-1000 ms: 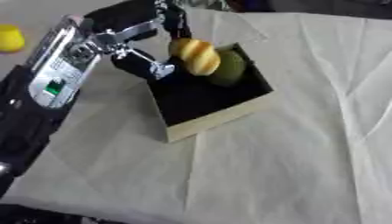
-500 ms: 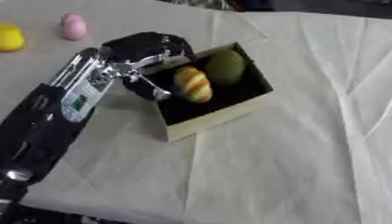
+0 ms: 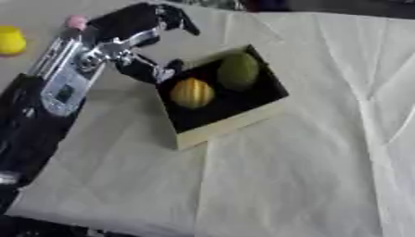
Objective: Pick up objects on the table and place them in the box.
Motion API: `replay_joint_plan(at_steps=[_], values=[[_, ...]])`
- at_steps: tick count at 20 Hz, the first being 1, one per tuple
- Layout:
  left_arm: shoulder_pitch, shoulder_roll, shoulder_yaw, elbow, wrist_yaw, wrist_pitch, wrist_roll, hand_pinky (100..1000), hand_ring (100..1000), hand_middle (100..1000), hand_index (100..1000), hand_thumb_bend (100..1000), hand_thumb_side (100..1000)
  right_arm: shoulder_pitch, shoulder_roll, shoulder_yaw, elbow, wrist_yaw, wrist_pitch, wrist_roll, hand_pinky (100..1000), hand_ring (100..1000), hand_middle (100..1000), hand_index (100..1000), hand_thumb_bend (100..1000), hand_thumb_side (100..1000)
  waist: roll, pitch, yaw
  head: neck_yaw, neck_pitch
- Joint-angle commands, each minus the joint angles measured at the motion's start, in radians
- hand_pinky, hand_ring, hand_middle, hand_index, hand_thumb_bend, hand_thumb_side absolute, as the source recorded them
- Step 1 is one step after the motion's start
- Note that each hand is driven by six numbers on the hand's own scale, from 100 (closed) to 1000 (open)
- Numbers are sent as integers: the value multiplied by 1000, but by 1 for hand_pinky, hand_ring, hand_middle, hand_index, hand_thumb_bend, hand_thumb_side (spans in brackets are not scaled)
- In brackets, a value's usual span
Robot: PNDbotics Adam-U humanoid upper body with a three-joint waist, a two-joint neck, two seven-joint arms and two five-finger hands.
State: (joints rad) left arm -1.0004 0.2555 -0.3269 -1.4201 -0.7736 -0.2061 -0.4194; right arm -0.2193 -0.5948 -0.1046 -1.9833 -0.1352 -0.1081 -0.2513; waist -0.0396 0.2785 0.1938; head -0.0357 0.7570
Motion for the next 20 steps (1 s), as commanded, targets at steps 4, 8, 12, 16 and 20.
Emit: replay_joint_plan(at_steps=[4,8,12,16,20], values=[[-38,173,91,-64,119,90,-18,815,808,744,848,203,100,0,-29,-15,-17,3,-2,-7,905,756,695,772,100,660,16,-38,12,-21,3],[-25,276,154,22,111,145,14,815,807,743,848,220,100,8,-30,-17,-17,9,-2,-10,904,756,696,772,100,660,15,-37,18,-35,0],[-20,352,197,189,62,169,72,827,821,757,863,283,100,13,-30,-18,-17,13,-2,-14,905,756,696,772,100,661,14,-36,24,-44,-6],[-32,379,231,344,13,161,117,840,840,770,894,313,100,8,-29,-17,-17,14,-4,-14,904,756,695,772,100,660,10,-31,21,-40,-12],[-68,393,259,489,-36,171,141,845,857,782,899,413,100,-3,-30,-13,-17,15,-10,-9,904,756,695,772,100,661,6,-16,5,-20,-22]])
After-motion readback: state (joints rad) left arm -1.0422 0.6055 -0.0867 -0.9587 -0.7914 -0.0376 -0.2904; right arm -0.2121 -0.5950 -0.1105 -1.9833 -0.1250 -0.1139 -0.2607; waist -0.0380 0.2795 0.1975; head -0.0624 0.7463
